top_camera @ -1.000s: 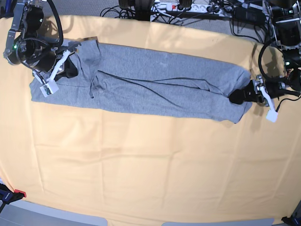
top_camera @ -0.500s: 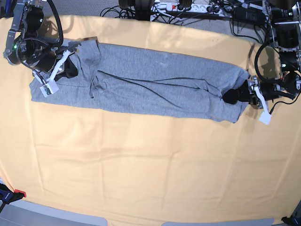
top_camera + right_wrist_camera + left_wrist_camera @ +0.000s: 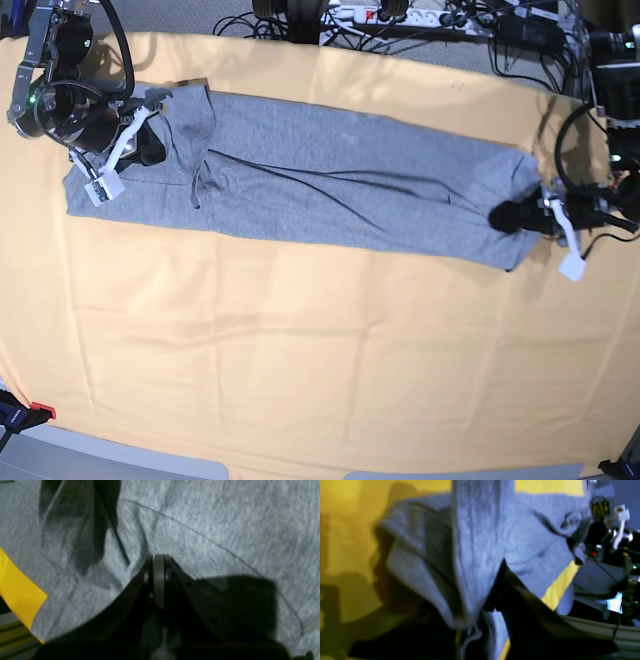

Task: Layout the t-shirt on the table in an organized manner, then fold the t-shirt properly
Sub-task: 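Grasp the strip end with the left gripper, holding the other end with the right, then fold the held strip end with the left gripper toward the right gripper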

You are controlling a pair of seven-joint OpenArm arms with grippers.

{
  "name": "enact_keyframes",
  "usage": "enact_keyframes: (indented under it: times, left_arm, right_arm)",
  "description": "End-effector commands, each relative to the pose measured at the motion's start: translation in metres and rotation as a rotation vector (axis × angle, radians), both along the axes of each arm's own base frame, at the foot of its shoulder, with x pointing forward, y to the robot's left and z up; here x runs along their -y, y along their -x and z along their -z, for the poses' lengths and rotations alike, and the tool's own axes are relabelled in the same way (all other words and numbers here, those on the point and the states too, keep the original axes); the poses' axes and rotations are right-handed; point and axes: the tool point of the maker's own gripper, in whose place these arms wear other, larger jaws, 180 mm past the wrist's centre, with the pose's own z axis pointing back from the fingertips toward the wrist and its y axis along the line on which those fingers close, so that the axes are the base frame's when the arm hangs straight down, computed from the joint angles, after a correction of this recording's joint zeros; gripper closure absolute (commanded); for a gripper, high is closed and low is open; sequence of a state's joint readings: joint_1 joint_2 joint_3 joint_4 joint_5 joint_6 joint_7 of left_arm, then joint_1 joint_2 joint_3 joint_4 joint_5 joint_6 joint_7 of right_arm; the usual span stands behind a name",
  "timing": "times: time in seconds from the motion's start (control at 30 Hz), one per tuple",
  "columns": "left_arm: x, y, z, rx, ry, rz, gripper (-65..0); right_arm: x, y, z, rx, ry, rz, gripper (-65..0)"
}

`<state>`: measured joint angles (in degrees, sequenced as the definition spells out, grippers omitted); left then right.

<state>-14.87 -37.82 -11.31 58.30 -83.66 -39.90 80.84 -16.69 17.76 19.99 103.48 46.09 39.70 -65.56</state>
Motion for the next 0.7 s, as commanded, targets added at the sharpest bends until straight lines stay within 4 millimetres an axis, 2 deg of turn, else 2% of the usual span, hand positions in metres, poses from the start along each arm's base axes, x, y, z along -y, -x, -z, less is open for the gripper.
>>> enact_keyframes:
  times: [0.0,0.13,0.33,0.5,0.67]
  left_arm:
    - [-0.012,-0.011,-0.02,0.057,-0.009,-0.019,0.0]
    - [-0.022,-0.009,-0.022,0.054,-0.034,-0.025,0.0]
    - [-0.013,-0.01,-0.019,0.054,-0.011,-0.02,0.0]
    - [0.004,-0.013,-0.018,0.067,0.023,-0.003,0.0]
    - [0.035,-0.017,-0.032,0.137,0.051,0.062,0.0]
  right_arm:
    - [0.002,-0.004,-0.006,0.02,0.006,-0.009,0.0]
    - [0.0,-0.004,-0.008,0.025,-0.013,-0.01,0.0]
    - [-0.004,-0.005,-0.01,0.032,-0.035,-0.011,0.0]
    - [-0.004,-0.005,-0.01,0.032,-0.035,-0.011,0.0]
    - [-0.004,-0.005,-0.01,0.032,-0.035,-0.011,0.0]
